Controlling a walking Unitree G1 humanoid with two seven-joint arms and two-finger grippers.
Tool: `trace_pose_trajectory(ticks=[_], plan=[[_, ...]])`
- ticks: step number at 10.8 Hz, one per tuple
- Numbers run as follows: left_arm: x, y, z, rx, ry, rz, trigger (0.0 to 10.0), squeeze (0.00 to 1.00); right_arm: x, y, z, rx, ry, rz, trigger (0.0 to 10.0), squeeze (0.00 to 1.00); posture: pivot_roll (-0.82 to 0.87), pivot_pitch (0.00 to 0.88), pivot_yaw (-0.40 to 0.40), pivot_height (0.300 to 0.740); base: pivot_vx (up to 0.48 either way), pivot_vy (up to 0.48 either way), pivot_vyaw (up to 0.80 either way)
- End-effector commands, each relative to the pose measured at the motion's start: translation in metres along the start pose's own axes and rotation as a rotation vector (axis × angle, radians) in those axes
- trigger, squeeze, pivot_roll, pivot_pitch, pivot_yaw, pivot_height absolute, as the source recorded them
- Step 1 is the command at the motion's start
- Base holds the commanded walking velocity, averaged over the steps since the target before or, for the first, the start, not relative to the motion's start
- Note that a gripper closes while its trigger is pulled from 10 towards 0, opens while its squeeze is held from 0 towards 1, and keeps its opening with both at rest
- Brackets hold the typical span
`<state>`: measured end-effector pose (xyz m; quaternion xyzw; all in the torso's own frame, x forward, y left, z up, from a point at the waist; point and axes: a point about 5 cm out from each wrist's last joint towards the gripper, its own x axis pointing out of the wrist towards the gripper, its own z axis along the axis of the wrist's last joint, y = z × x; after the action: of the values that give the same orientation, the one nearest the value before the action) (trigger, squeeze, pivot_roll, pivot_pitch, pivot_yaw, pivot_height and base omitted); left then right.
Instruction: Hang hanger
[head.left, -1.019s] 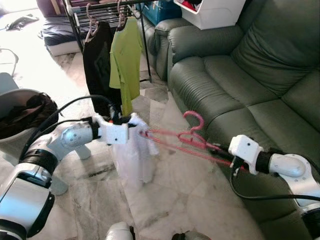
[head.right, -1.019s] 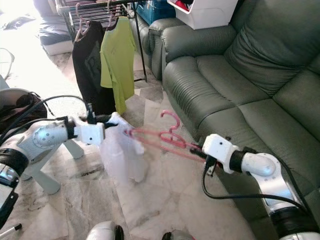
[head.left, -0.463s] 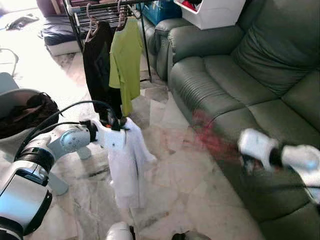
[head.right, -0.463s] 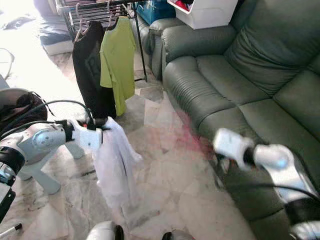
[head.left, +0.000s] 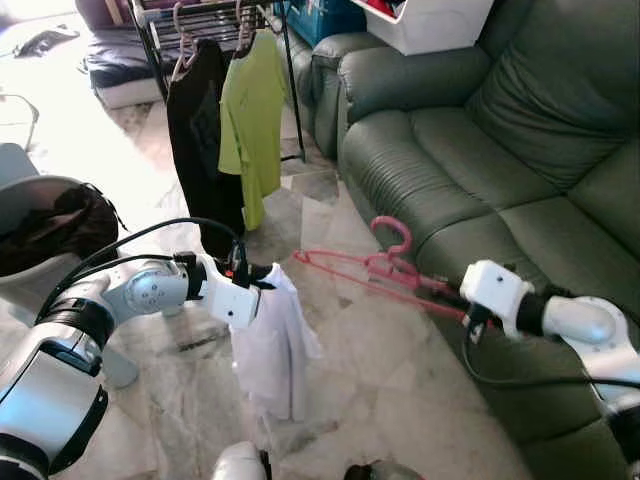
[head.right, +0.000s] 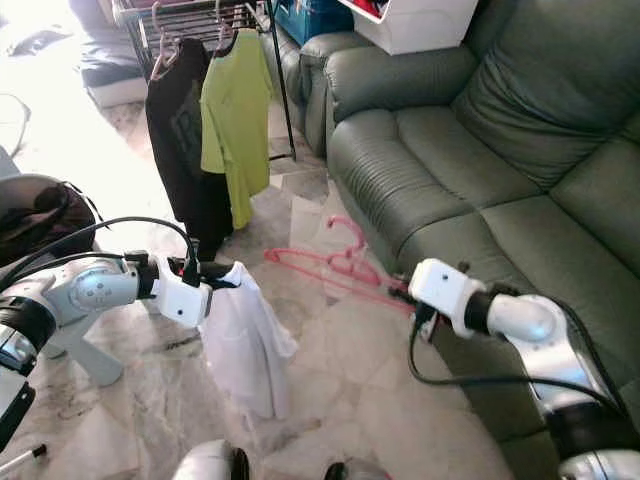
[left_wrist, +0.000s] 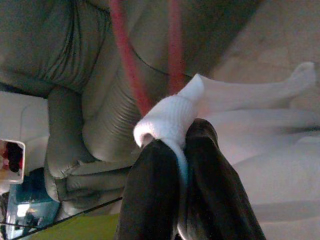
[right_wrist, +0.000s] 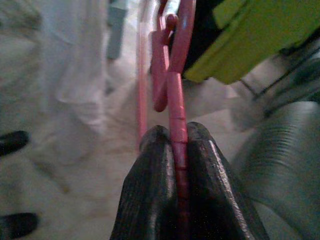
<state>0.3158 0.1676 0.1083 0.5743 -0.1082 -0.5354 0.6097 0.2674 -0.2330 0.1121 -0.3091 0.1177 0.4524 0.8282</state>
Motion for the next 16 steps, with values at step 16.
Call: trace_pose_trajectory(ticks=[16], plan=[[-0.006,0.030,0.004,0.101,-0.046,0.111,10.0,0.00,-0.003,-0.002,0.002,0.099,0.077,0.073,10.0,0.00,-0.04,0.051,0.039,0.740,0.000,0.000,0.00]])
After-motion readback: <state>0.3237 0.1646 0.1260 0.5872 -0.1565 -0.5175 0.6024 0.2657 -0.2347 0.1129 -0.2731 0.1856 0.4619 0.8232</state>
